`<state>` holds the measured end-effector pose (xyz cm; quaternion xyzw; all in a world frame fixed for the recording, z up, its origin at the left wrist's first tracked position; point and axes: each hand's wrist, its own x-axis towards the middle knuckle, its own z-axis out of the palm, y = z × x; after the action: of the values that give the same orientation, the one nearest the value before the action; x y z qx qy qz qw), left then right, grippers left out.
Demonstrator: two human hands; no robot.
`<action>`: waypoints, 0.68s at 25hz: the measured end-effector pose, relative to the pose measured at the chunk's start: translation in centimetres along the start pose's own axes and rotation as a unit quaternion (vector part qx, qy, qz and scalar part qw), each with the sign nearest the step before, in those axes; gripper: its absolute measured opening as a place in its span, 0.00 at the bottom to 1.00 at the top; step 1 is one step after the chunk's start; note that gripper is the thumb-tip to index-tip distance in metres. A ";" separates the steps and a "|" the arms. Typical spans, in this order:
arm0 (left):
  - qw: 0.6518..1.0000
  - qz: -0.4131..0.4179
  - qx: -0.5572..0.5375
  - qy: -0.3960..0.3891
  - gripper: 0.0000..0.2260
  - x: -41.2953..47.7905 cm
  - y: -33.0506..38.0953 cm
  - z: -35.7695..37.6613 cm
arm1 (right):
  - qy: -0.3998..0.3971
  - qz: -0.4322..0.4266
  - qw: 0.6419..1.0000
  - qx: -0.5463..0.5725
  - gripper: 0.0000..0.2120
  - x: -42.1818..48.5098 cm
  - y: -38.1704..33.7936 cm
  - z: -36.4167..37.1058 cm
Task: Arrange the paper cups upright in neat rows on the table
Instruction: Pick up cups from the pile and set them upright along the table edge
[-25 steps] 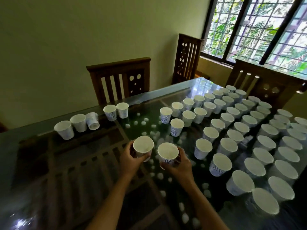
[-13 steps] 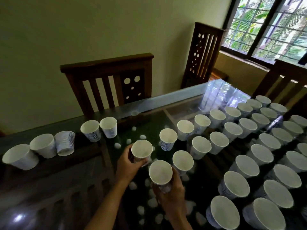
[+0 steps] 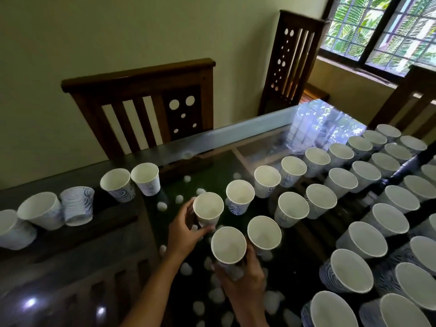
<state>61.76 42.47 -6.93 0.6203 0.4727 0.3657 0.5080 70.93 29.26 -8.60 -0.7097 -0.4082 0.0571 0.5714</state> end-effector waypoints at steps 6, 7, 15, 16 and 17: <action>0.999 -0.047 -0.018 0.012 0.36 -3.9 0.0 -3.6 | -0.027 0.053 0.996 -0.064 0.37 -3.8 0.2 -1.2; 0.998 -0.057 -0.020 0.018 0.36 -4.8 0.0 -4.5 | -0.029 0.048 0.996 -0.071 0.36 -4.4 -0.1 -1.6; 0.986 -0.093 -0.028 0.132 0.26 -10.0 0.0 -14.6 | -0.217 0.087 0.972 0.006 0.20 -7.3 -8.4 2.8; 0.984 -0.092 -0.026 0.153 0.25 -10.4 -0.1 -16.6 | -0.257 0.082 0.963 -0.006 0.18 -7.3 -10.0 4.6; 0.981 -0.089 -0.021 0.172 0.25 -10.6 -0.2 -18.7 | -0.284 0.070 0.956 -0.027 0.16 -7.2 -11.6 6.6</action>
<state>41.23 37.64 -2.81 0.4925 0.5990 0.4299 0.4625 56.60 29.87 -3.70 -0.7060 -0.5043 0.2851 0.4073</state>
